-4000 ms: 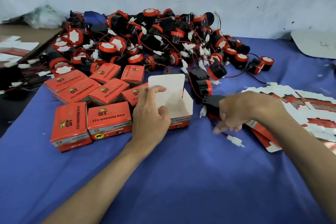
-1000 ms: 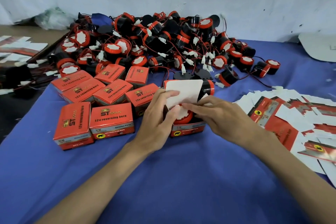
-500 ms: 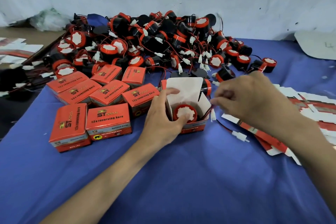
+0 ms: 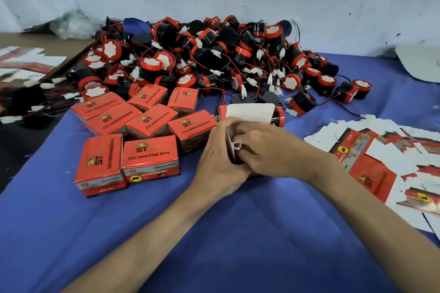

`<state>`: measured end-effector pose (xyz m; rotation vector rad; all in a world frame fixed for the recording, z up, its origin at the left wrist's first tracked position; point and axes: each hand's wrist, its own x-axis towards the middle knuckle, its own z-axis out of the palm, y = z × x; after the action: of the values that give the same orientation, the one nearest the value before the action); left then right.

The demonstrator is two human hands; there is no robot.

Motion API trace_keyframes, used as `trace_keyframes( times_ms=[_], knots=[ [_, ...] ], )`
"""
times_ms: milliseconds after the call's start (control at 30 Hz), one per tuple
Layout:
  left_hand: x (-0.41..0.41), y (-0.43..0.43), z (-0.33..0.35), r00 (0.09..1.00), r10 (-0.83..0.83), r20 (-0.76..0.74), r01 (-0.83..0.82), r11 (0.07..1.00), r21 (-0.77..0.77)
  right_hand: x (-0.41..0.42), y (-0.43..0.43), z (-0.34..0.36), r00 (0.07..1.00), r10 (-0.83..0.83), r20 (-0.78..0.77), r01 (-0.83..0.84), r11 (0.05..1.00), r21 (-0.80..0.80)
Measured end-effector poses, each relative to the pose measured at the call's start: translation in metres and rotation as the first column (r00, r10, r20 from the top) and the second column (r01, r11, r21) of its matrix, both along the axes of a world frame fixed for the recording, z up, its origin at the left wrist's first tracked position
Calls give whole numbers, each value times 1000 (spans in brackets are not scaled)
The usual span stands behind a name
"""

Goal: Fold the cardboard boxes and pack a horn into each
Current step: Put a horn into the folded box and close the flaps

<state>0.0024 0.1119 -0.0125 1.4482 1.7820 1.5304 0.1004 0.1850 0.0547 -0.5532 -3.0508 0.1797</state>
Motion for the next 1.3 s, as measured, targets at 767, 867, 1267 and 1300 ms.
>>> trace_keyframes(
  times_ms=[767,867,1267,1300],
  knots=[
    [-4,-7,0,966,-140,216,125,989,82,4,13,-3,979,-31,-202,-8,982,-190],
    [-4,-7,1,957,-150,246,134,988,83,4,16,-7,978,16,-207,-41,992,-119],
    [-2,-2,-2,969,-90,231,64,991,116,13,10,-3,998,68,-9,-68,997,-21],
    [-2,-1,-2,971,-84,222,59,991,118,15,9,0,995,102,-18,-103,994,-40]
  ],
)
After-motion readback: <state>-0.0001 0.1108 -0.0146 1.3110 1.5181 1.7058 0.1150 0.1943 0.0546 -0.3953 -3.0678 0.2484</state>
